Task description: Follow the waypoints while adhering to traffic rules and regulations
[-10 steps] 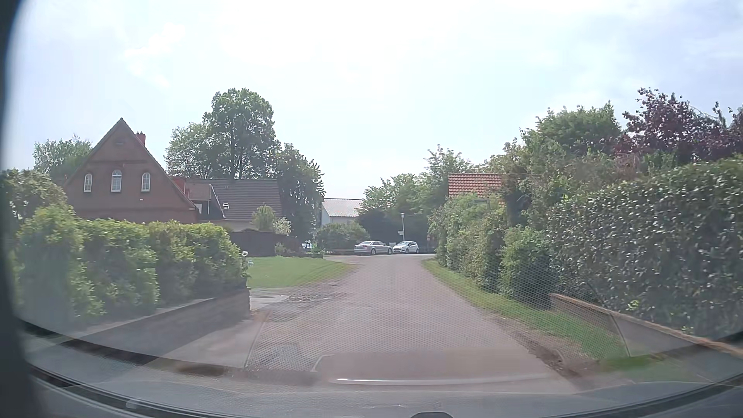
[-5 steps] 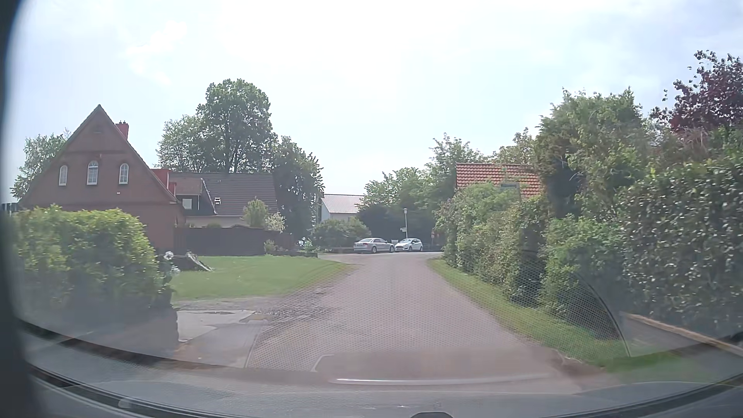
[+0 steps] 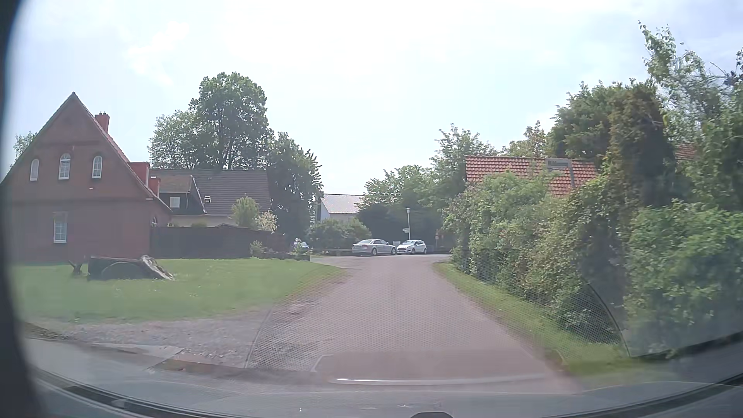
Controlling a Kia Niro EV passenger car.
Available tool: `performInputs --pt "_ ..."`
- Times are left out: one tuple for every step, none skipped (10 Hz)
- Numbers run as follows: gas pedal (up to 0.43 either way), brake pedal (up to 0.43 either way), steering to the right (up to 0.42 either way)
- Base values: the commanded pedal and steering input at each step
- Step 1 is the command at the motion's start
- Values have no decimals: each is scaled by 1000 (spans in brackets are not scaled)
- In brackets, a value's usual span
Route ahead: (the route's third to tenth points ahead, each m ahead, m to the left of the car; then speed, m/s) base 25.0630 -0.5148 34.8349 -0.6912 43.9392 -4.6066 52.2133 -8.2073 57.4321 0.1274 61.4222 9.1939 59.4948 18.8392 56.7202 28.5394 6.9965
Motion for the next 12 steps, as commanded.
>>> performInputs --pt "138 0 -6" --pt "138 0 -6" --pt "138 0 -6" --pt "138 0 -7" --pt "138 0 -7" --pt "138 0 -6" --pt "138 0 -7" --pt "138 0 -6" --pt "138 0 -7" --pt "138 0 -7" --pt "138 0 -6" --pt "138 0 -7"
